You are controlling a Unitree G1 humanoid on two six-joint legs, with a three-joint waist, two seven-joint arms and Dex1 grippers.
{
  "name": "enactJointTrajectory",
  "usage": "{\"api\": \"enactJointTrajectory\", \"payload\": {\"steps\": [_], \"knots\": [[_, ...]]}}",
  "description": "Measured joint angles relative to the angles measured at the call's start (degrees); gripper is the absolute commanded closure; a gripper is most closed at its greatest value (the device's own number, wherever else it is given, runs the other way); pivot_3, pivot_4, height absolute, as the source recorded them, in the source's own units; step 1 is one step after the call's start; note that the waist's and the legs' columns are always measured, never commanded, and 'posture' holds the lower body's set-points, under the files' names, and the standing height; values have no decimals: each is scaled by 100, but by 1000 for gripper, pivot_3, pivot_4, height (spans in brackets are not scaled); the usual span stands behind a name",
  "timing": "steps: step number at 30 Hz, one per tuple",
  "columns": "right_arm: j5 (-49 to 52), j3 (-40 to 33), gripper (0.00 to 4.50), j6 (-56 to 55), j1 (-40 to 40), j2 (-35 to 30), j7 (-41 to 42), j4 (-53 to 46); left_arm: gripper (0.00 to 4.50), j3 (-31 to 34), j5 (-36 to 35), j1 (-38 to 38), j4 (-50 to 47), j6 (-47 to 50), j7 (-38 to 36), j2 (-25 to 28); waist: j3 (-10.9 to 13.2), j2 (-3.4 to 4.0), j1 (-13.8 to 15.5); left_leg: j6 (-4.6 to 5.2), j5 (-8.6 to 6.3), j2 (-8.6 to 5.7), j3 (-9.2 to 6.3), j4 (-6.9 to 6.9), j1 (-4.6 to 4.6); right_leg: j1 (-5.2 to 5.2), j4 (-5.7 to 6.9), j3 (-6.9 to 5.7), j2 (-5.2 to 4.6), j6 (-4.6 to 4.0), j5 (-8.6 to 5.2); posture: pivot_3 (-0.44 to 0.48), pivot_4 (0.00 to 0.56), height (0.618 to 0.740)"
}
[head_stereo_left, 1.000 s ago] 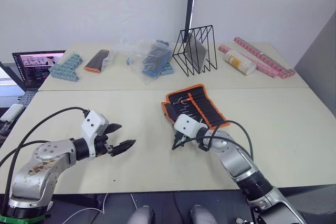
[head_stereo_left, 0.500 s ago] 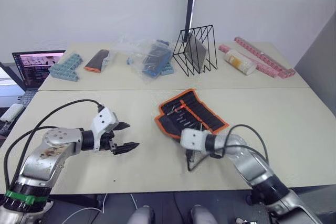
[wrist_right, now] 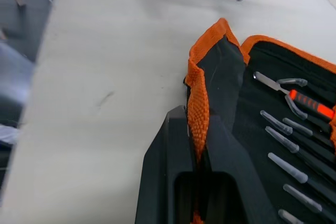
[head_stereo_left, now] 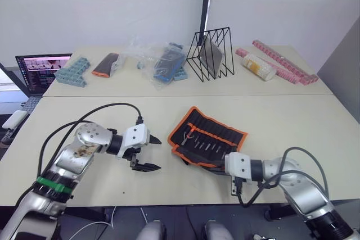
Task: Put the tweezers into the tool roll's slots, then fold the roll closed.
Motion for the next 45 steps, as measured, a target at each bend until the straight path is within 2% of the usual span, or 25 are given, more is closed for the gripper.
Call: {"api": "enactJointTrajectory", "payload": {"steps": [5, 9, 12, 15, 17, 23, 30, 37, 41, 45], "knots": [[37, -104, 4399, 175, -23, 23, -8, -8, 0, -231, 234, -778, 902, -885, -312, -655, 1, -1, 2, 11, -6, -3, -1, 21, 8, 24, -3, -10, 5, 1, -1, 0, 150, 740], [27, -115, 4399, 306, -32, 67, -128, -39, 0, -510, 497, -923, 1389, -1443, -535, -915, 1, -1, -39, 19, -10, -3, -1, 24, 7, 24, -4, -9, 7, 2, -1, 0, 150, 740], [-15, -119, 4500, 372, -11, 66, -181, -112, 805, -674, 693, -937, 1641, -1778, -609, -1097, 1, -1, -35, 22, -12, -3, -1, 33, 5, 25, -4, -9, 7, 3, -2, 0, 150, 740], [-43, -140, 4500, 405, 48, 64, -224, -134, 1814, -676, 712, -1045, 1889, -2101, -590, -1325, 1, -1, -20, 33, -18, -2, -3, 59, 1, 33, -1, -14, 7, 5, -3, 0, 150, 740], [-63, -143, 4500, 438, 50, 64, -230, -153, 2490, -699, 912, -1191, 2142, -2643, -494, -1470, 2, -2, -8, 36, -21, -2, -4, 67, 5, 48, -5, -14, 3, 6, -3, 0, 150, 740], [-85, -161, 4500, 460, 42, 64, -250, -190, 4469, -719, 1236, -1461, 2869, -3521, -253, -1677, 2, -2, -21, 41, -24, -6, -3, 70, 8, 51, -5, -14, 5, 8, -4, 0, 150, 740], [-566, 38, 4500, 444, -633, 510, -575, 355, 4469, -759, 1875, -1830, 3709, -4643, 361, -1409, 3, -3, -51, 41, -23, -7, -3, 70, 12, 46, 8, -13, 9, 11, -6, 0, 150, 740], [-1071, 521, 4500, -104, -1609, 1239, -809, 1575, 4469, -617, 2010, -1828, 3987, -4714, 775, -913, 4, -3, -80, 40, -23, -10, -2, 70, 8, 29, 22, -9, 9, 11, -6, 0, 150, 740], [-1356, 719, 4500, -825, -2239, 1457, -864, 2477, 4469, -467, 1879, -1439, 3549, -4455, 825, -590, 5, -1, -116, 40, -22, -6, -2, 69, 8, 22, 26, -9, 9, 11, -6, 0, 150, 740], [-1415, 831, 4500, -1374, -2459, 1554, -773, 2954, 4469, -250, 1420, -440, 2185, -3792, 786, -189, 5, 1, -183, 40, -23, 1, -2, 66, 0, 3, 32, -2, 6, 11, -6, 0, 150, 740]]}}
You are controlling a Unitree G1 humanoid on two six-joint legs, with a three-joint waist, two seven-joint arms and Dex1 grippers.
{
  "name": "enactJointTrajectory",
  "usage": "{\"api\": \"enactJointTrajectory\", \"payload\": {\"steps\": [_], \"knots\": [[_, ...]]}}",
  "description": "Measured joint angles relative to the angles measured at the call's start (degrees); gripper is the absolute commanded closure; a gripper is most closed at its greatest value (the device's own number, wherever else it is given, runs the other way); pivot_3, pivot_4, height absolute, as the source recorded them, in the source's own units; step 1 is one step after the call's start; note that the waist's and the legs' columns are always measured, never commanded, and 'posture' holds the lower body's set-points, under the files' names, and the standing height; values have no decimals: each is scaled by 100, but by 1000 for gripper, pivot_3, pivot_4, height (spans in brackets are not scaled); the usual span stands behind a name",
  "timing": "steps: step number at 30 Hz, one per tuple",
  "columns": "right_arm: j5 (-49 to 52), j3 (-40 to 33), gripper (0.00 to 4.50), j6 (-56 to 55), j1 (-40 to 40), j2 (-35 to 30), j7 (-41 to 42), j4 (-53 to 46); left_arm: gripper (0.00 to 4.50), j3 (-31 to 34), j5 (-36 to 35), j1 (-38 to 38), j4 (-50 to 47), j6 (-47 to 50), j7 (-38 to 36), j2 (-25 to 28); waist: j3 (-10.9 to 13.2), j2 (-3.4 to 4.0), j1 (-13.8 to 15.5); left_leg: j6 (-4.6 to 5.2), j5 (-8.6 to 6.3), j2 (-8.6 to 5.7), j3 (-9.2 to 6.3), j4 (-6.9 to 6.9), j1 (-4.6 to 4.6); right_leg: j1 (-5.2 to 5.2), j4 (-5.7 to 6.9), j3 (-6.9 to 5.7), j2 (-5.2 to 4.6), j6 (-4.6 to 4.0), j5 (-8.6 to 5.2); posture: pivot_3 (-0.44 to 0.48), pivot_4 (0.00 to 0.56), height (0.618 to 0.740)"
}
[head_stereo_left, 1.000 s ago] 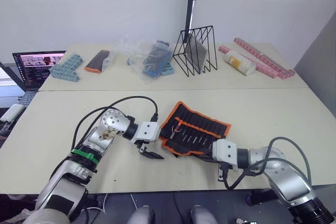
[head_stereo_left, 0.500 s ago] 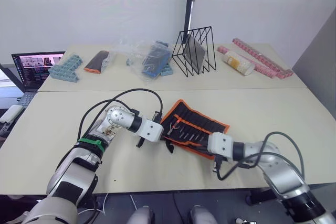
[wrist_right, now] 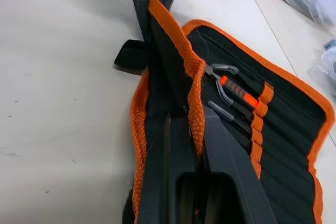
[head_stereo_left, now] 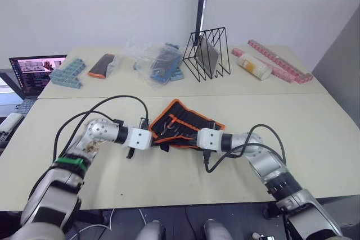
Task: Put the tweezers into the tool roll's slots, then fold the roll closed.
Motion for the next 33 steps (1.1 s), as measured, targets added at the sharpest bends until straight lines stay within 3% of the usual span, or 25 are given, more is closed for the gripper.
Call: {"api": "enactJointTrajectory", "payload": {"steps": [7, 12, 19, 27, 33], "knots": [[355, 5, 4500, -105, 412, -305, 683, -436, 4469, 214, -825, 1359, -2456, 2063, -56, 405, 5, 9, 5, 5, -3, 2, 0, -1, -9, -10, 1, 2, -2, 0, 0, 0, 150, 740], [728, -31, 4500, 468, 846, -706, 1101, -1128, 4469, 195, -998, 1447, -3045, 2894, -70, 402, 9, 14, 37, 7, -5, 1, 0, -1, -5, -3, 2, -1, -2, -1, 0, 0, 150, 740], [883, -81, 4500, 882, 1169, -850, 989, -1580, 4469, 190, -1643, 1246, -3227, 4547, -243, 371, 11, 17, 47, 9, -6, 1, 1, 0, 2, 3, 3, -2, 1, 0, 0, 0, 150, 740], [891, -158, 4500, 1482, 922, -708, 666, -1596, 4469, 160, -1552, 628, -2693, 5053, -32, 160, 11, 16, 94, 8, -6, -3, 1, 1, -1, 3, 0, -1, -2, -1, 0, 0, 150, 740], [674, -152, 4500, 1715, 494, -558, 598, -1079, 4469, 147, -1346, 280, -2405, 5450, 331, -229, 11, 16, 121, 8, -5, -5, 2, 4, -1, 2, 2, -1, -3, -1, 0, 0, 150, 740]]}}
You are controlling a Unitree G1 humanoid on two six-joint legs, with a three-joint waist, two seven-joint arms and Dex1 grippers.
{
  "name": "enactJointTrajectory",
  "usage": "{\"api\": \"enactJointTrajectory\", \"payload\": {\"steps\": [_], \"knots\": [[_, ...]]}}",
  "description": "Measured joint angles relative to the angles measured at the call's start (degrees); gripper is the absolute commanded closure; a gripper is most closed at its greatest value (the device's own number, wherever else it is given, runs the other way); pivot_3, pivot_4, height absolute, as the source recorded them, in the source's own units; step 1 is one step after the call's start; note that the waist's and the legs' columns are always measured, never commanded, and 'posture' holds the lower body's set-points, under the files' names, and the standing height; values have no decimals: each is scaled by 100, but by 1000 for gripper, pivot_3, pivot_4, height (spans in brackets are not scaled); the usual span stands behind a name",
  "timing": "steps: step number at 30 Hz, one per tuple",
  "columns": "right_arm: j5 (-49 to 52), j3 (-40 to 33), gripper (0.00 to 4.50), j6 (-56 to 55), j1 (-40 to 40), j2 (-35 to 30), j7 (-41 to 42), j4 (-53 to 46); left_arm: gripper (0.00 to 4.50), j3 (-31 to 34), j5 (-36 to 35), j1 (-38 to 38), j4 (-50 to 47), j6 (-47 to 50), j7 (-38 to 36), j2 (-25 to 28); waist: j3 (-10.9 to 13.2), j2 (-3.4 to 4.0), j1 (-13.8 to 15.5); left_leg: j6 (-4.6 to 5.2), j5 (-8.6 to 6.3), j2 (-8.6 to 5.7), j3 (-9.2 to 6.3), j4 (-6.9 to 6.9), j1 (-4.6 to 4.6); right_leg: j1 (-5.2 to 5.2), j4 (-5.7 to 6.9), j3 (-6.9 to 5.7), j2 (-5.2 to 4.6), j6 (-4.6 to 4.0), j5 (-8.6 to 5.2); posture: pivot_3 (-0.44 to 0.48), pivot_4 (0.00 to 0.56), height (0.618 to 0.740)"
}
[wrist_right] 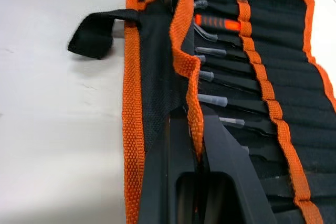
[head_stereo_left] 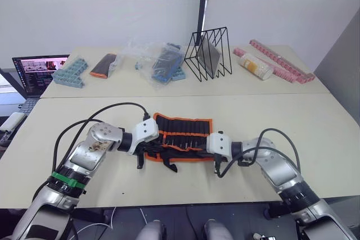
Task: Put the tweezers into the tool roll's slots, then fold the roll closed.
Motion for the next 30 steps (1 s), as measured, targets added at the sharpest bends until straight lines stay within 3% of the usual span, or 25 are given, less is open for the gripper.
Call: {"api": "enactJointTrajectory", "payload": {"steps": [8, 9, 12, 21, 22, 29, 30], "knots": [[-244, 16, 4500, -185, -282, 243, -121, 678, 4469, -5, 164, 36, -62, 491, 443, -195, 0, 0, -2, -1, 0, 1, 0, 0, -2, -5, 1, 2, 0, -1, 0, 0, 150, 740], [-248, 16, 4058, -202, -292, 271, -148, 745, 3866, -2, 163, 45, -64, 603, 527, -230, 0, 0, -2, -1, 0, 1, 0, 0, -2, -4, 1, 2, 0, -1, 0, 0, 150, 740], [-316, -49, 3271, -310, -372, 300, -289, 957, 3022, 109, 141, 50, -64, 881, 724, -297, 0, 0, -2, -2, 1, 0, 0, 0, 1, 0, 1, 2, -2, -1, 1, 0, 150, 740], [-316, -444, 259, -460, -473, 334, -516, 1230, 111, 493, 102, 39, -72, 875, 978, -333, 0, 0, 10, -6, 3, -1, -1, 0, -3, -4, 2, 3, -4, -2, 1, 0, 150, 740], [-275, -529, 20, -454, -474, 355, -554, 1237, 0, 599, 81, 7, -68, 836, 1020, -360, 0, 0, 12, -7, 4, -1, -1, 0, -7, -10, 2, 3, -5, -2, 1, 0, 150, 740], [512, -1207, 20, 125, -357, 569, -615, 689, 0, 1572, -408, -8, -438, 431, 1446, -697, 0, 0, 6, -17, 9, 3, -2, 0, -43, -44, 3, 4, -6, -4, 3, 0, 150, 740], [708, -1264, 258, 283, -290, 597, -573, 476, 264, 1665, -545, 48, -593, 451, 1451, -732, 0, 0, 5, -16, 9, 4, -2, 0, -43, -44, 2, 5, -6, -4, 3, 0, 150, 740]]}}
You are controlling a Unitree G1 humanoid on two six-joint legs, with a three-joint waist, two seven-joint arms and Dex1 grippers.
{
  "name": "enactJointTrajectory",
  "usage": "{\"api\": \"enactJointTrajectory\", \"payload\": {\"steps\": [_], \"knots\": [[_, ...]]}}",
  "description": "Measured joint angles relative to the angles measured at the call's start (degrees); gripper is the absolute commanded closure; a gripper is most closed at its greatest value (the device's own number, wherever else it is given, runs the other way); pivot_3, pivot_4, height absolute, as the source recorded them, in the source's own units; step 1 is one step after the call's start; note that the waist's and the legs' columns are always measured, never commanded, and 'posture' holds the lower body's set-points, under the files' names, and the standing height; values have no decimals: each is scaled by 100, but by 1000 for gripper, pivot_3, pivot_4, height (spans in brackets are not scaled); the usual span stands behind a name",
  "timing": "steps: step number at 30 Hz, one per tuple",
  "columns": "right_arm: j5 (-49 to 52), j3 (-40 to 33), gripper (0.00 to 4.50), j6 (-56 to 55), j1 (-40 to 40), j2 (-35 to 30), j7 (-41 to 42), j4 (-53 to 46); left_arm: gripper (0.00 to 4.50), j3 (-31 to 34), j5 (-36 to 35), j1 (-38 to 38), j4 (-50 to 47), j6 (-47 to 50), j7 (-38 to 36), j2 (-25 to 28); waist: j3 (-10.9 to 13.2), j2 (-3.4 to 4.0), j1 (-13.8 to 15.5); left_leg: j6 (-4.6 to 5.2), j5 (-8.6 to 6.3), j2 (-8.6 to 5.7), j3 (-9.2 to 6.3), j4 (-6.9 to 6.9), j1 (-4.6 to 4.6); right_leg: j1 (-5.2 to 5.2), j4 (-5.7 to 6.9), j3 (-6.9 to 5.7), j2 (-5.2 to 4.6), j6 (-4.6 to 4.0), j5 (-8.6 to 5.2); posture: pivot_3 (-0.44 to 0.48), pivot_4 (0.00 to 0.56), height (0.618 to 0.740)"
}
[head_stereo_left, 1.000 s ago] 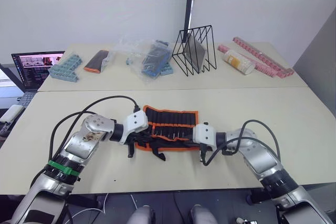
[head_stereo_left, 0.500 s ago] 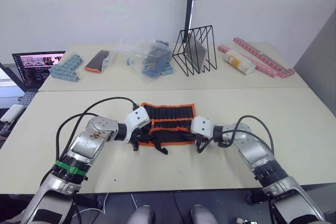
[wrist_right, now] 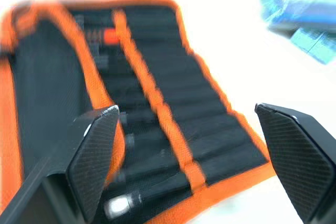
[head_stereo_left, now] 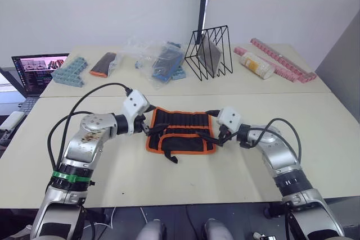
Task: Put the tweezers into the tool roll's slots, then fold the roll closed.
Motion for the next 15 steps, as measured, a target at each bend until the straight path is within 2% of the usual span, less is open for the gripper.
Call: {"api": "enactJointTrajectory", "payload": {"steps": [2, 5, 12, 13, 15], "knots": [[315, -59, 864, 330, 220, 110, 18, -532, 859, 136, -341, 276, -507, 124, 11, -133, 0, 0, -8, 3, -2, 0, 0, 0, -1, 1, -2, 3, -1, 0, 0, 0, 150, 740], [410, 88, 1870, 573, 479, 291, -19, -1000, 1833, -106, -517, 770, -950, 227, -14, -245, 0, 1, -4, 3, -2, -2, 0, -1, 0, 1, -3, 4, -2, 0, 0, 0, 150, 740], [-24, 626, 4230, 964, 757, 579, -436, -1074, 4101, -813, -141, 1186, -709, -25, 97, -359, 0, 1, 51, -7, 4, -7, -3, 0, 10, 11, 1, -2, -2, -8, 7, 0, 150, 740], [-85, 715, 4494, 973, 786, 610, -489, -1044, 4456, -863, -66, 1165, -579, -104, 143, -442, 0, 1, 50, -7, 4, -9, -2, 1, 9, 10, 1, -1, -3, -7, 8, 0, 150, 740], [-251, 829, 4494, 965, 806, 691, -583, -916, 4456, -955, 56, 1046, -252, -281, 238, -608, 0, 1, 47, -7, 4, -10, -2, 1, 9, 10, 1, -1, -3, -6, 9, 0, 150, 740]]}}
